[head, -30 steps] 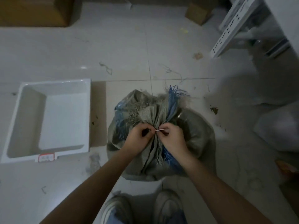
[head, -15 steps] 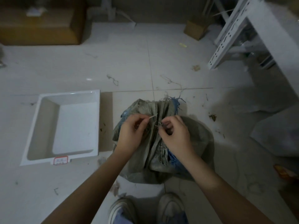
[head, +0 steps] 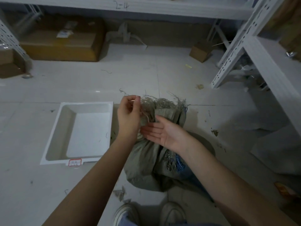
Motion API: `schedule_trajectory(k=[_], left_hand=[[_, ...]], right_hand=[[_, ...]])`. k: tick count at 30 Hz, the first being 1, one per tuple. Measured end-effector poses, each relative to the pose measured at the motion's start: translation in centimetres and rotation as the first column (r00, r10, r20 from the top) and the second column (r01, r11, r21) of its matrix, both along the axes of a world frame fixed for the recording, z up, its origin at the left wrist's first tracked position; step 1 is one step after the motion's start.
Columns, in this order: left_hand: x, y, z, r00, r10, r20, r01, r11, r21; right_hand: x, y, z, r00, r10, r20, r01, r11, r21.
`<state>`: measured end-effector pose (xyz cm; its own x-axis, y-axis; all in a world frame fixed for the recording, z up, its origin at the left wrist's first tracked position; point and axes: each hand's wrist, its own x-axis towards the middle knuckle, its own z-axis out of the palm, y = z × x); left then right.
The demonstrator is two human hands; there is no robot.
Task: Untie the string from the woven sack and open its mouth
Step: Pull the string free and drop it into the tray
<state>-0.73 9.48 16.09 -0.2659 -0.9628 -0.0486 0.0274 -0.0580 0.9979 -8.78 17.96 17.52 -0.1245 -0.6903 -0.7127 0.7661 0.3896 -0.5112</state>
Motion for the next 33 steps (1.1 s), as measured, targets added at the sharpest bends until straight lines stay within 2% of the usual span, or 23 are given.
schedule_trajectory(k=[4,8,10,15,17,19,21,24,28,31,33], left_hand=[[0.2,-0.5,0.6,0.979,0.157,-0.127,-0.129,0.97,0.207],[1.2,-1.0,0.1,0.958,0.255,-0.128,-0.218,0.943,0.251],[1.7,-1.5,-0.1,0.95,0.286,-0.124,-0.247,0.933,0.261],[2.7,-2.8,-0.1,0.938,0.331,-0.1,-0.3,0.922,0.244],[3.6,-3.7,-0.3,0.911,0.382,-0.157,-0.319,0.892,0.321],[4.8,-4.8,-0.8,0.886,0.425,-0.188,-0.329,0.859,0.392],[6.1,-5.7,-1.7,0.877,0.445,-0.182,-0.33,0.832,0.446],[8.2,-7.1,-3.6,0.877,0.449,-0.169,-0.301,0.789,0.535],[10.7,-8.5,-6.5,0.915,0.402,-0.031,-0.311,0.754,0.578],[11.9,-9.5,-8.9,0.932,0.341,0.121,-0.354,0.787,0.505],[12.9,-10.4,-11.0,0.927,0.278,0.252,-0.365,0.824,0.433]], right_hand=[[1.1,-1.5,0.1,0.996,-0.041,0.081,0.041,0.999,-0.004],[1.3,-3.4,0.2,0.989,-0.122,0.083,0.123,0.992,-0.001],[1.6,-4.4,0.1,0.99,-0.114,0.085,0.112,0.993,0.033],[3.2,-6.8,-0.6,0.995,-0.008,-0.096,0.015,0.997,0.074],[4.0,-7.2,-0.4,0.982,0.119,-0.147,-0.105,0.99,0.098],[4.4,-7.4,-0.5,0.936,0.307,-0.172,-0.28,0.946,0.163],[4.8,-8.2,-0.9,0.889,0.423,-0.178,-0.39,0.901,0.193],[5.3,-10.5,-2.2,0.92,0.34,-0.196,-0.305,0.933,0.19],[6.9,-14.3,-5.1,0.953,0.168,-0.253,-0.122,0.975,0.187],[9.2,-16.0,-7.5,0.944,0.123,-0.306,-0.058,0.975,0.213],[11.0,-16.8,-9.1,0.93,0.154,-0.333,-0.067,0.964,0.257]])
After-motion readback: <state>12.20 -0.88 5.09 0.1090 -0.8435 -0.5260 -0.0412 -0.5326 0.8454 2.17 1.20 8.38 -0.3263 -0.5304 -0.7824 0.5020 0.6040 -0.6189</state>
